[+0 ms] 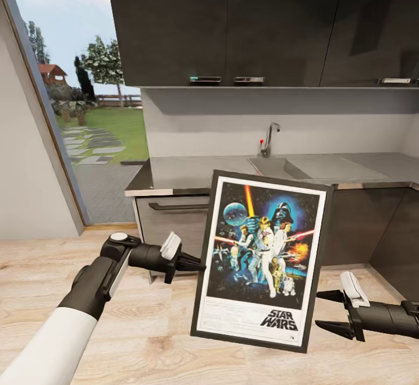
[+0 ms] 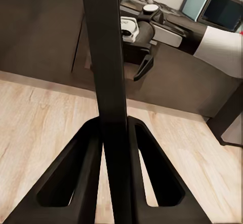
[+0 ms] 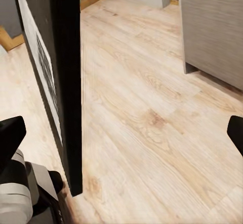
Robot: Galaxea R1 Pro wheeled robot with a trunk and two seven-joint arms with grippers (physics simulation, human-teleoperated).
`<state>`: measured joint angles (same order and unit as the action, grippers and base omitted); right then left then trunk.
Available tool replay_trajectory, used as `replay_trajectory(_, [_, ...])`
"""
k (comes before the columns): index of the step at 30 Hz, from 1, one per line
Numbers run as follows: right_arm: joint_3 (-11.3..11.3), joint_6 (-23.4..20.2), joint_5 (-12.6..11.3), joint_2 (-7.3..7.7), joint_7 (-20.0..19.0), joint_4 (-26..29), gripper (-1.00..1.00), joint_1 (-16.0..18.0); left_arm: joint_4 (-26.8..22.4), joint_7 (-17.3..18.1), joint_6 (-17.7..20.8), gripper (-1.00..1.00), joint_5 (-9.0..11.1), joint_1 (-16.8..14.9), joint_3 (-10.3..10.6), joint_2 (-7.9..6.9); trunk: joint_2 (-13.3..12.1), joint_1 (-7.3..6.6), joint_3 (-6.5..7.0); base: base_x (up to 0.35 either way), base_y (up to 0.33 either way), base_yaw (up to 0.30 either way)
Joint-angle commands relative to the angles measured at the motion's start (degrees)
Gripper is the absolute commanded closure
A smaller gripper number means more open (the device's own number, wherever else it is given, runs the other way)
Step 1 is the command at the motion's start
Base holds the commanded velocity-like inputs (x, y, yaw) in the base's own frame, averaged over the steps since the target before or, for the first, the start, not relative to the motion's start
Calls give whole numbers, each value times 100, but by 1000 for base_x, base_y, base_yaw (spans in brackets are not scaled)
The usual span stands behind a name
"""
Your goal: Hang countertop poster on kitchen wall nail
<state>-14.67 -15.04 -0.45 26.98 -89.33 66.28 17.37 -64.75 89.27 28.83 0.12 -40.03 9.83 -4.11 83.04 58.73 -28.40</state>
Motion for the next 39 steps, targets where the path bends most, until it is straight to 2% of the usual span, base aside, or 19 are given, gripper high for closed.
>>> replay_trajectory(1, [-2, -60, -6, 1, -22, 2, -100, 4, -3, 17, 45, 100, 2, -5, 29, -4, 3, 0, -6, 0, 0, 0])
replay_trajectory(23, [35, -46, -30, -2, -31, -9, -100, 4, -29, 29, 26, 100, 0, -5, 64, -5, 3, 0, -6, 0, 0, 0])
replay_trajectory(28, [42, -36, -33, 0, -31, -25, -100, 4, -52, 36, -243, 100, -15, -5, 36, -16, 3, 0, -6, 0, 0, 0])
replay_trajectory(39, [43, -34, -34, -6, -31, -27, -100, 4, -153, 38, -314, 100, -21, -5, 9, -27, 3, 0, -6, 0, 0, 0])
